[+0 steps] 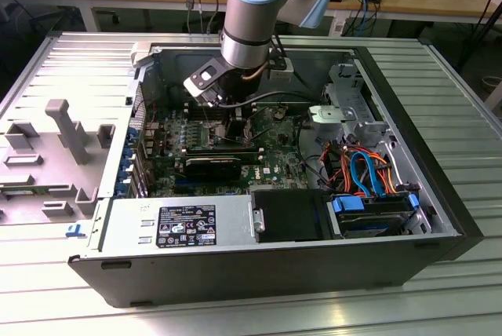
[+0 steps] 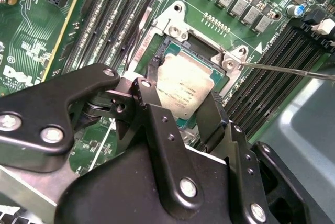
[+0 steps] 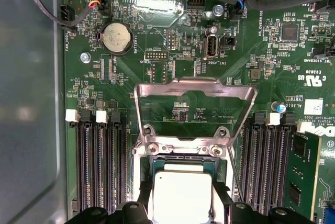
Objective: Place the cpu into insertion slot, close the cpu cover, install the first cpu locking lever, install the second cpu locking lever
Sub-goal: 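Place the cpu into insertion slot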
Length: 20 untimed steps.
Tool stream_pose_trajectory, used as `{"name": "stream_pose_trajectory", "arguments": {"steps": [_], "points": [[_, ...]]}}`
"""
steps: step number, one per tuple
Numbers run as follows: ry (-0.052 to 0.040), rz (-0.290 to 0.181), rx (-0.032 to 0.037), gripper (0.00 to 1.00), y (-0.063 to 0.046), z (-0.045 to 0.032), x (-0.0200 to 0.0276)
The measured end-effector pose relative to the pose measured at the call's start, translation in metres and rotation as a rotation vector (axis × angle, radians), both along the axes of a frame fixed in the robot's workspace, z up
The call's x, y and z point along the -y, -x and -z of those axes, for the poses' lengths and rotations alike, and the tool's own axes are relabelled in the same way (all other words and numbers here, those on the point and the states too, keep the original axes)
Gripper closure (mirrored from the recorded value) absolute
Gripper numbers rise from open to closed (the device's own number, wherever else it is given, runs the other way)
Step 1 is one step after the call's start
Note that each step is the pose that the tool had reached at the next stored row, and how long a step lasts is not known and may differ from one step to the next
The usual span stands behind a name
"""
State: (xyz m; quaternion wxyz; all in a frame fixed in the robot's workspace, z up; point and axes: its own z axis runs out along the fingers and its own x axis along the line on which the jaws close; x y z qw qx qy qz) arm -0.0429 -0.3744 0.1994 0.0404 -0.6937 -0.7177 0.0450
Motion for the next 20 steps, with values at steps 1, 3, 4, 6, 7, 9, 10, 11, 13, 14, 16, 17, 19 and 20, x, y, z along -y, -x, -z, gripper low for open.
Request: {"name": "stream_pose_trajectory", "arguments": {"steps": [1, 3, 4, 6, 7, 9, 10, 11, 13, 14, 16, 17, 19, 20], "points": [[0.0000, 0.000, 0.0000, 0.47, 0.0000, 0.0000, 0.0000], [0.0000, 0.000, 0.0000, 0.47, -0.0001, 0.0000, 0.0000], [0.0000, 0.000, 0.0001, 0.47, -0.0001, 0.0000, 0.0000], [0.0000, 0.000, 0.0000, 0.47, -0.0001, 0.0000, 0.0000], [0.0001, 0.000, -0.0001, 0.47, -0.0002, 0.0000, 0.0000], [-0.0001, 0.000, 0.0001, 0.47, -0.0002, 0.0000, 0.0000], [-0.0013, 0.000, 0.0007, 0.47, -0.0003, 0.0003, -0.0002], [-0.0009, 0.000, 0.0006, 0.45, -0.0004, 0.0004, -0.0002], [-0.0001, 0.000, 0.0000, 0.33, -0.0002, 0.0000, 0.0000], [-0.0001, 0.000, 0.0000, 0.33, -0.0002, 0.0000, 0.0000], [0.0000, 0.000, 0.0000, 0.33, -0.0002, 0.0000, 0.0000], [0.0000, 0.000, 0.0000, 0.33, -0.0002, 0.0000, 0.0000], [-0.0001, 0.000, 0.0000, 0.33, -0.0003, -0.0039, 0.0000], [0.0001, 0.000, -0.0001, 0.33, -0.0002, -0.0054, 0.0000]]}}
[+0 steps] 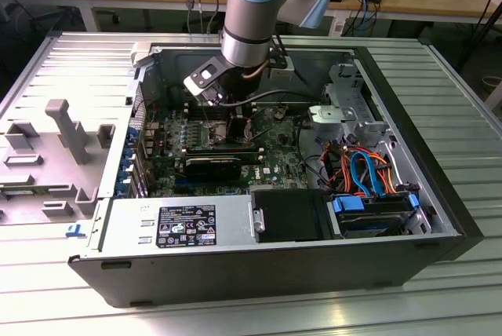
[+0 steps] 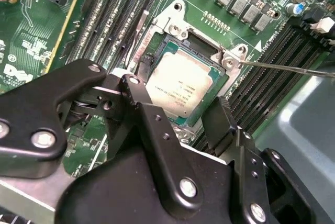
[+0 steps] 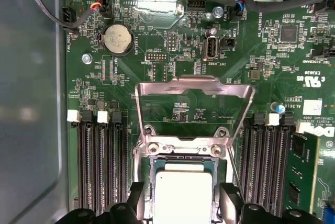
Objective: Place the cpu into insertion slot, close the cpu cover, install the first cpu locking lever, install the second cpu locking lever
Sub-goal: 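Place the cpu into insertion slot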
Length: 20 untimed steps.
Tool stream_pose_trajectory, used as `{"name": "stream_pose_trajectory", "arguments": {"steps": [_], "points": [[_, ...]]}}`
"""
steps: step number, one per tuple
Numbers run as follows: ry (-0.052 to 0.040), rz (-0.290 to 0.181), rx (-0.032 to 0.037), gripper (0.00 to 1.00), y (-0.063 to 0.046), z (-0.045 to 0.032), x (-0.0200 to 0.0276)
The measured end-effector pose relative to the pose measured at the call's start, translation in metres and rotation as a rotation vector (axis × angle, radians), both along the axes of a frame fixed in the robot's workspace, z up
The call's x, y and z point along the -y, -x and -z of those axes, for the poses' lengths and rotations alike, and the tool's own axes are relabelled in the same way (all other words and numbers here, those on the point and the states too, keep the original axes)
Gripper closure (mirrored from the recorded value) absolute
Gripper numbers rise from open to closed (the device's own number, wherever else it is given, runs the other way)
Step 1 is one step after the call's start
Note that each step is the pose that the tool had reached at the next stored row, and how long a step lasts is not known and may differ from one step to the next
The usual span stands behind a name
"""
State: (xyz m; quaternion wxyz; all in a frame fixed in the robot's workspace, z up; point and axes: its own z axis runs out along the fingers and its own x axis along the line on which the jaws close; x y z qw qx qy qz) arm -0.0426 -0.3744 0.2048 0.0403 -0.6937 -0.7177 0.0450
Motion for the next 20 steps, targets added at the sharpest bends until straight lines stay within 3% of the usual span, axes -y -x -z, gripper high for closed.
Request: {"name": "stream_pose_trajectory", "arguments": {"steps": [3, 5, 6, 10, 12, 15, 20], "points": [[-0.0002, 0.000, 0.0000, 0.33, 0.0000, -0.0033, -0.0033], [-0.0010, 0.000, 0.0002, 0.47, 0.0000, -0.0050, -0.0065], [-0.0014, 0.000, 0.0000, 0.59, 0.0000, -0.0050, -0.0060], [-0.0025, 0.000, -0.0004, 0.84, -0.0001, -0.0045, 0.0006], [-0.0028, 0.000, -0.0031, 0.89, -0.0009, -0.0027, 0.0022], [-0.0010, 0.000, -0.0062, 0.89, -0.0021, 0.0003, 0.0028], [-0.0027, 0.000, -0.0053, 0.89, -0.0030, 0.0013, 0.0026]]}}
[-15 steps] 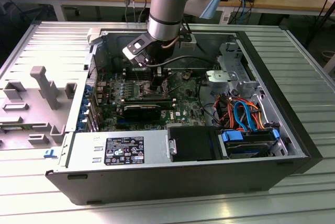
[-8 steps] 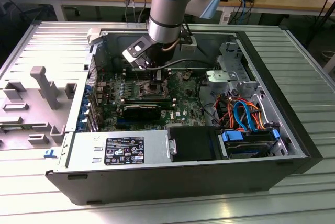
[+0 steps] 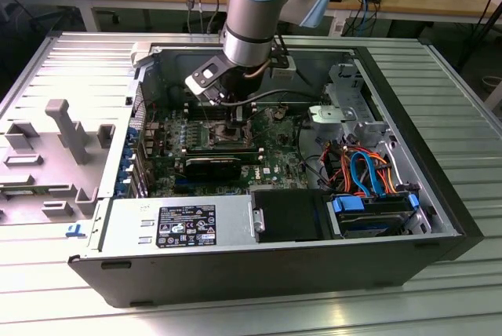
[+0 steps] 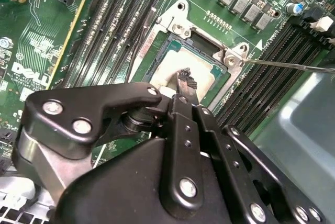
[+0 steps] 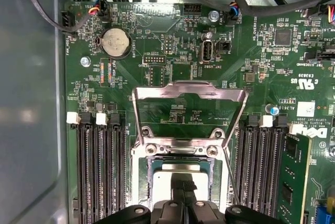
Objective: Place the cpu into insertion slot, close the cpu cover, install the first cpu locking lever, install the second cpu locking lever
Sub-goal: 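Place the cpu into insertion slot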
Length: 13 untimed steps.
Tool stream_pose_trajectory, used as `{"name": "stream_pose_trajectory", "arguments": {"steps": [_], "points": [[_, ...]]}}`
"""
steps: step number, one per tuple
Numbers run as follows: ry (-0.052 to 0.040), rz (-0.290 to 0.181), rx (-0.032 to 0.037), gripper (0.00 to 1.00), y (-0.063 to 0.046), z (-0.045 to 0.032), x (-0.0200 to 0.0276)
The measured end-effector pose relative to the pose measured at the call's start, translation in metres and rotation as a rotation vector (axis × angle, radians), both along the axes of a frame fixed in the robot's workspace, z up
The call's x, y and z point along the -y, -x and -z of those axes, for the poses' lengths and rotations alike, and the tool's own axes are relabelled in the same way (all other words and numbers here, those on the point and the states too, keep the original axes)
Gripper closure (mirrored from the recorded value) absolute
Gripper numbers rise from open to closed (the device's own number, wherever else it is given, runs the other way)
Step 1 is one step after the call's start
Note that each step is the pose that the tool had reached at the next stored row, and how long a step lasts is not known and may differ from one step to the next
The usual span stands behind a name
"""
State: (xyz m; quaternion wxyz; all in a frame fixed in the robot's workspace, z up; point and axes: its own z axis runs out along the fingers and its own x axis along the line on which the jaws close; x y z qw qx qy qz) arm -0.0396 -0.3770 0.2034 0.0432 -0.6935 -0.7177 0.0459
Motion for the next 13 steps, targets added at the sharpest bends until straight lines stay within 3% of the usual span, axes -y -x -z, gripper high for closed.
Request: {"name": "stream_pose_trajectory", "arguments": {"steps": [4, 10, 13], "points": [[-0.0012, 0.000, -0.0001, 0.89, 0.000, -0.0169, 0.0000], [-0.0057, 0.000, -0.0002, 0.89, 0.000, -0.0250, 0.0000], [-0.0137, 0.000, -0.0002, 0.89, 0.000, -0.0262, 0.0001]]}}
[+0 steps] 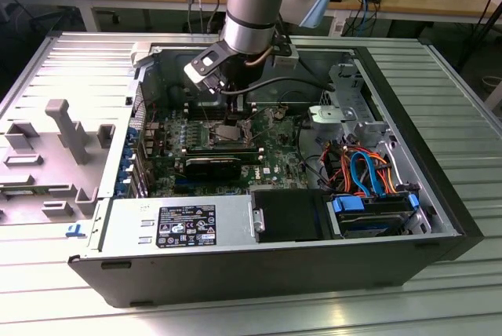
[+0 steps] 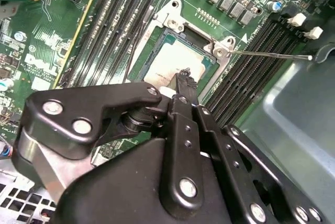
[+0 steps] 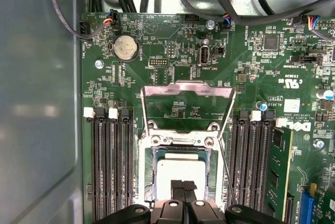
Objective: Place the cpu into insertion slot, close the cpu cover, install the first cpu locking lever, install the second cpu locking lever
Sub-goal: 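Place the cpu into insertion slot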
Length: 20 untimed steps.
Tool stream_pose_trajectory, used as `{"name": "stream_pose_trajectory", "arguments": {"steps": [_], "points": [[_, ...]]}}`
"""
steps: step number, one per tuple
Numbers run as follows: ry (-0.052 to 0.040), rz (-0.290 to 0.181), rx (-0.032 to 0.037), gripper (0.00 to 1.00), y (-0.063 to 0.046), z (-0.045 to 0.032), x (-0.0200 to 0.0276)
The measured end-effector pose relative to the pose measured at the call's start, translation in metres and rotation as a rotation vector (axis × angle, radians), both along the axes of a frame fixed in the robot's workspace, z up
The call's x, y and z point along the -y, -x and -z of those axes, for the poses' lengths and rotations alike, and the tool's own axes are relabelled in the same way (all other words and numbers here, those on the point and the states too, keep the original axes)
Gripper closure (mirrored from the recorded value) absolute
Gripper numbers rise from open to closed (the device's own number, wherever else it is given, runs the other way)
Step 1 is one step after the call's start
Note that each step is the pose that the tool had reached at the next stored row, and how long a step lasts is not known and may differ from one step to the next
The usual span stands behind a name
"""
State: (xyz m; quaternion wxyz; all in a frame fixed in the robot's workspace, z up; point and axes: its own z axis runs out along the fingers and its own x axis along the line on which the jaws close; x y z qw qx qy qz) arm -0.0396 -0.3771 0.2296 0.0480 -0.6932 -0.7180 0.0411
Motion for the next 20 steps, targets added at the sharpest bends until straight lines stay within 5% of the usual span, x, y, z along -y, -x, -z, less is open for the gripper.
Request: {"name": "stream_pose_trajectory", "arguments": {"steps": [5, 14, 15, 17, 20], "points": [[-0.0134, 0.000, 0.0000, 0.89, 0.0000, -0.0033, 0.0000], [-0.0184, -0.005, 0.0000, 0.89, 0.0000, -0.0073, 0.0000], [-0.0170, -0.005, 0.0084, 0.89, 0.0000, -0.0075, 0.0000], [-0.0146, -0.005, 0.0433, 0.89, 0.0001, -0.0072, 0.0000], [-0.0144, -0.005, 0.0403, 0.89, 0.0002, -0.0073, 0.0000]]}}
